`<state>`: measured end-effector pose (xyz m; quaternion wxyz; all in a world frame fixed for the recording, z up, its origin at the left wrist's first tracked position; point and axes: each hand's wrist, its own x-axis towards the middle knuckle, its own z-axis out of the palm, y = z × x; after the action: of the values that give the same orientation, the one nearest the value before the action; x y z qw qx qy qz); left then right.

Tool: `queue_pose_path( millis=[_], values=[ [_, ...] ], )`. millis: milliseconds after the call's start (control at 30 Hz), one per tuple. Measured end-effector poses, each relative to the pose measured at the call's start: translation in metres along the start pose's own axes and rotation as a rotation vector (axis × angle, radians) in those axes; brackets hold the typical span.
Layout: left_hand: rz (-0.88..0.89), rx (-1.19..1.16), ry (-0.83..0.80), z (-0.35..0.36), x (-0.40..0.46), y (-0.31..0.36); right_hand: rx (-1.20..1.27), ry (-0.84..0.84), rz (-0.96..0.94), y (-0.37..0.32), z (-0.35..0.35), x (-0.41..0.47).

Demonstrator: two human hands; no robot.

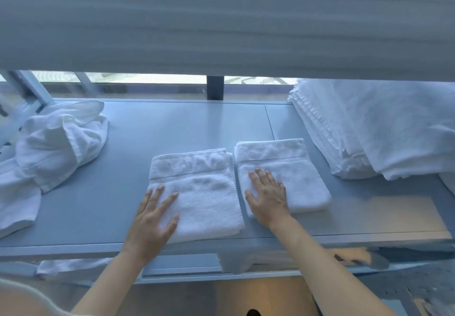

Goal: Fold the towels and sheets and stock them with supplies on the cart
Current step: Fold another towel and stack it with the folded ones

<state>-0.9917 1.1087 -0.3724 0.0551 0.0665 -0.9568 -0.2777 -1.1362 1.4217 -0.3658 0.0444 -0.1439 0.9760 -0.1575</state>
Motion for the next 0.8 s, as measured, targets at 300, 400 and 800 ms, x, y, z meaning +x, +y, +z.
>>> queue_pose_path(
  millis=[300, 400, 800],
  values=[
    [-0.028, -0.003, 0.026, -0.037, -0.041, -0.045, 0.007, 0.139, -0.107, -0.095, 0.017, -0.028],
    [-0.124, -0.002, 0.077, -0.046, -0.042, -0.057, 0.056, 0.128, -0.131, -0.133, 0.028, -0.032],
    [-0.455, 0.026, 0.116, -0.054, -0.023, -0.048, 0.098, -0.128, 0.196, -0.203, 0.042, -0.01]
  ],
)
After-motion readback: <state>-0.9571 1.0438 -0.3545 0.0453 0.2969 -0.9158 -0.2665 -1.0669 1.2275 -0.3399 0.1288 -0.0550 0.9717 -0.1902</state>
